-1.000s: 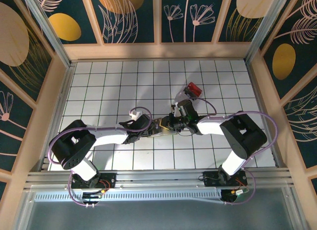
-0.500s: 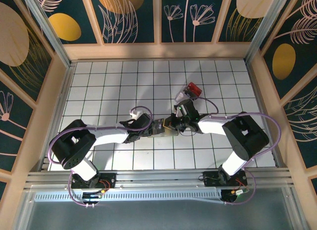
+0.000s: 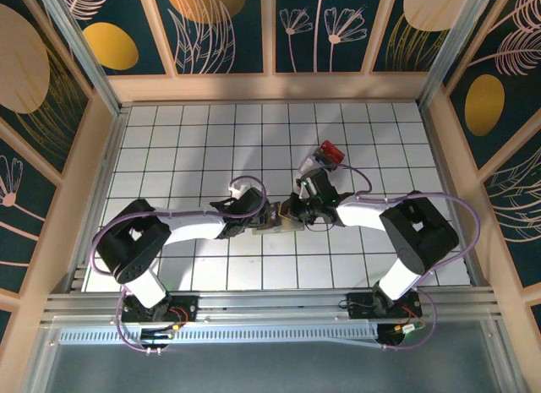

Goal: Take the credit cards out of the card holder

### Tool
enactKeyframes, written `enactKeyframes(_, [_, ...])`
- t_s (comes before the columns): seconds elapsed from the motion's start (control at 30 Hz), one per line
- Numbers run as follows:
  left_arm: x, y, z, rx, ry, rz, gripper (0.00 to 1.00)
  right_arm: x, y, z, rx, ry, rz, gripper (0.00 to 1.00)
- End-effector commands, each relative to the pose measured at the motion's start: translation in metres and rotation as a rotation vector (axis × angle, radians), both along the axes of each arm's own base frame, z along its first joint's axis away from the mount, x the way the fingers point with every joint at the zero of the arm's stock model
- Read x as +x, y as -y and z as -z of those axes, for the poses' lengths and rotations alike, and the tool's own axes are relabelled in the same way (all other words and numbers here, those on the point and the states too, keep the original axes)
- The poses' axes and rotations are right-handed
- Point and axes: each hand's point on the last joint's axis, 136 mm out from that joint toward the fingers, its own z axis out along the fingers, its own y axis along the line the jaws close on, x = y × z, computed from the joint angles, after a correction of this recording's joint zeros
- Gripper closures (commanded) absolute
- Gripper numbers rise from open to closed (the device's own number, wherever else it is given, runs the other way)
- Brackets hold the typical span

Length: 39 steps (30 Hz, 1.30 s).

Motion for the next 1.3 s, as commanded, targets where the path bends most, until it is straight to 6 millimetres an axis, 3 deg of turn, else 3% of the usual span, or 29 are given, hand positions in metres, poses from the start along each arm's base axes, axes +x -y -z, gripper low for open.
enactKeyframes(0.0, [-0.003, -0.003, 0.015, 0.045, -0.038, 0.017, 0.13, 0.006, -0.004, -0.013, 0.003, 0.035, 0.001, 1.0])
enactKeyframes(0.17, [-0.008, -0.006, 0.029, 0.067, -0.074, 0.028, 0.14, 0.008, -0.009, -0.018, 0.028, 0.043, -0.006, 0.99])
enactKeyframes(0.43, [-0.014, -0.005, 0.04, 0.061, -0.103, 0.042, 0.14, 0.012, -0.022, -0.028, 0.11, 0.075, -0.013, 0.87])
enactKeyframes(0.87, [-0.017, -0.005, 0.043, 0.033, -0.11, 0.033, 0.15, 0.014, -0.036, -0.019, 0.147, 0.064, -0.028, 0.87])
enactKeyframes(1.03, [-0.019, -0.006, 0.045, 0.034, -0.116, 0.025, 0.15, 0.016, -0.033, -0.018, 0.12, 0.07, -0.018, 1.0])
enactKeyframes(1.27, [-0.019, -0.013, 0.046, 0.05, -0.111, -0.002, 0.15, 0.017, -0.007, -0.015, -0.032, 0.094, 0.02, 1.0])
